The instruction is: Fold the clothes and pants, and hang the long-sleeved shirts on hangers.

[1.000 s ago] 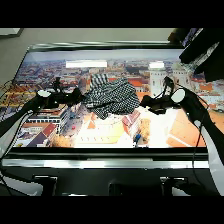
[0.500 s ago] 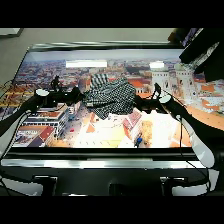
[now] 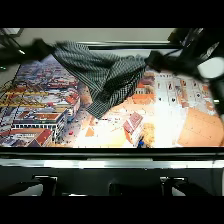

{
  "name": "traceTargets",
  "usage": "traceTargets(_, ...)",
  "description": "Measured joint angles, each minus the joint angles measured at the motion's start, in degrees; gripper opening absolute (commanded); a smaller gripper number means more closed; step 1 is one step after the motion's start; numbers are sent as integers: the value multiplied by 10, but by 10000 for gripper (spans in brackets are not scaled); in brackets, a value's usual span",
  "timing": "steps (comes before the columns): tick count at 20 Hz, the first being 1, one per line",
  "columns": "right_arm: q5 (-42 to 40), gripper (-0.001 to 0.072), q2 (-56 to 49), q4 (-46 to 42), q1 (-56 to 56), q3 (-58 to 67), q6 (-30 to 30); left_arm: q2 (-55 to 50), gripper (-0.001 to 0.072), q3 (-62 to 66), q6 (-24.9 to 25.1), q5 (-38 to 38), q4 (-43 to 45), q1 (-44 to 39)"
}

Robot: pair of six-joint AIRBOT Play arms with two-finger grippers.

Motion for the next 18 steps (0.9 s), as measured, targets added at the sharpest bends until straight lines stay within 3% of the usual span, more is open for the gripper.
traceTargets(4,73,31,115,-20,0,89,17,115,15,83,-15,-15,64,1)
traceTargets(11,162,31,287,-7,0,123,68,293,15,113,-51,-23,128,1)
traceTargets(14,158,31,305,-5,0,125,100,323,15,111,-90,-22,172,1)
traceTargets(18,154,31,241,-11,0,125,139,304,16,72,-112,-22,194,1)
